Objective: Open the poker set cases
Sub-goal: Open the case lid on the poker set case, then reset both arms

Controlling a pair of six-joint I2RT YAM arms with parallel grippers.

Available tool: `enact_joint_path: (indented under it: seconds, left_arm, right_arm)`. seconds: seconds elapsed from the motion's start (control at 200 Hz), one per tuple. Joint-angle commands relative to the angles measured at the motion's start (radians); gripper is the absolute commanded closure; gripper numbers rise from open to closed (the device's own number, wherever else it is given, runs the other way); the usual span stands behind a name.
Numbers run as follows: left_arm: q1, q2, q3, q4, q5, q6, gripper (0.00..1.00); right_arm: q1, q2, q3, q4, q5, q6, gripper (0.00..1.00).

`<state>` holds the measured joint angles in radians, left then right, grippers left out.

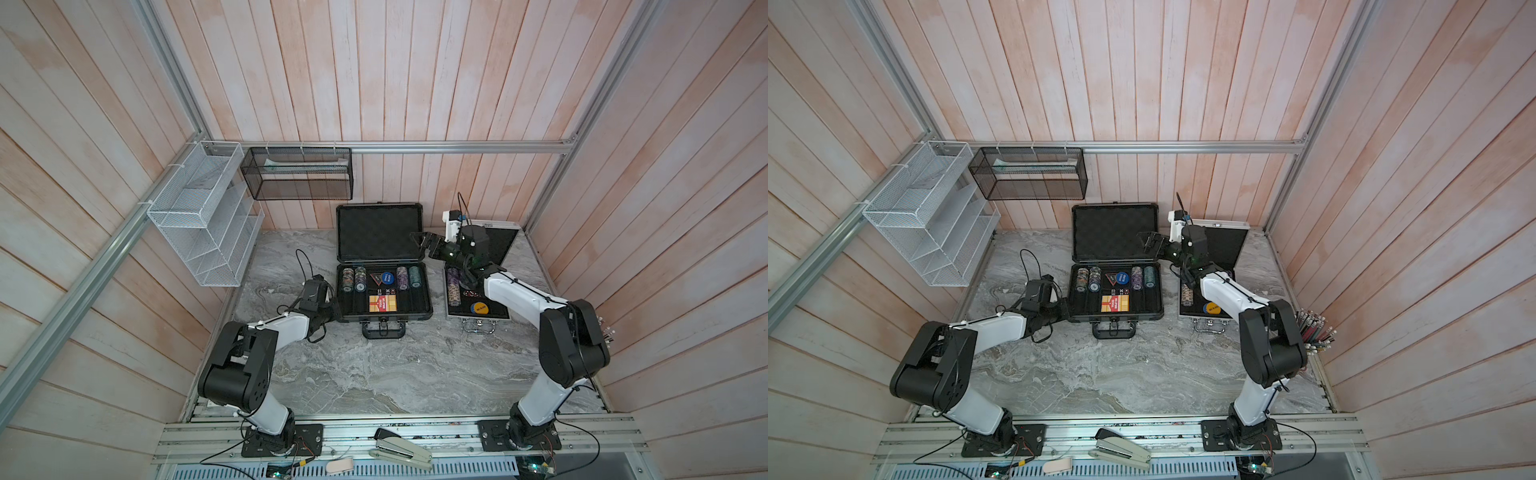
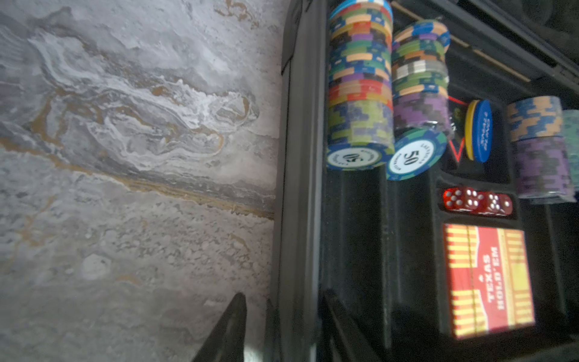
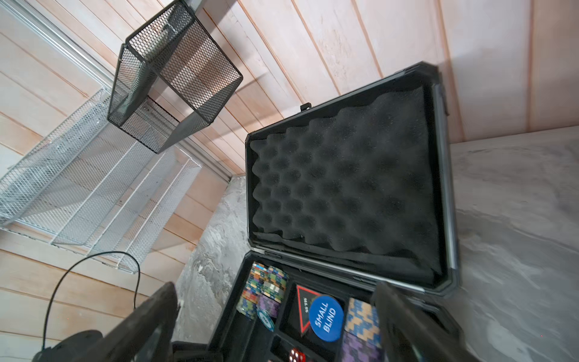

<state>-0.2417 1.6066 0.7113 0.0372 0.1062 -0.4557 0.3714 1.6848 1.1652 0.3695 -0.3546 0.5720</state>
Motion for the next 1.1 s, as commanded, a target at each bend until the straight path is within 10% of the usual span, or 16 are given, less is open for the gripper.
enact_joint_path:
  seconds: [0.0,0.465,1.095]
  left_arm:
    - [0.002,-0.027,-0.035,-0.042,-0.013,0.003,0.5]
    - [0.002,-0.203,-0.083,0.021,-0.117,-0.005,0.0]
    - [0.007,-0.488,-0.26,0.232,-0.37,0.126,0.0]
  right_arm:
    - [-0.003,-0.121,-0.089,-0.035,0.131,-0.171,0.01]
    - [-0.111,-0.6,-0.723,0.257,0.597,-0.612,0.02]
    - [-0.302,-0.468,-1.053,0.758,0.543,-0.58,0.02]
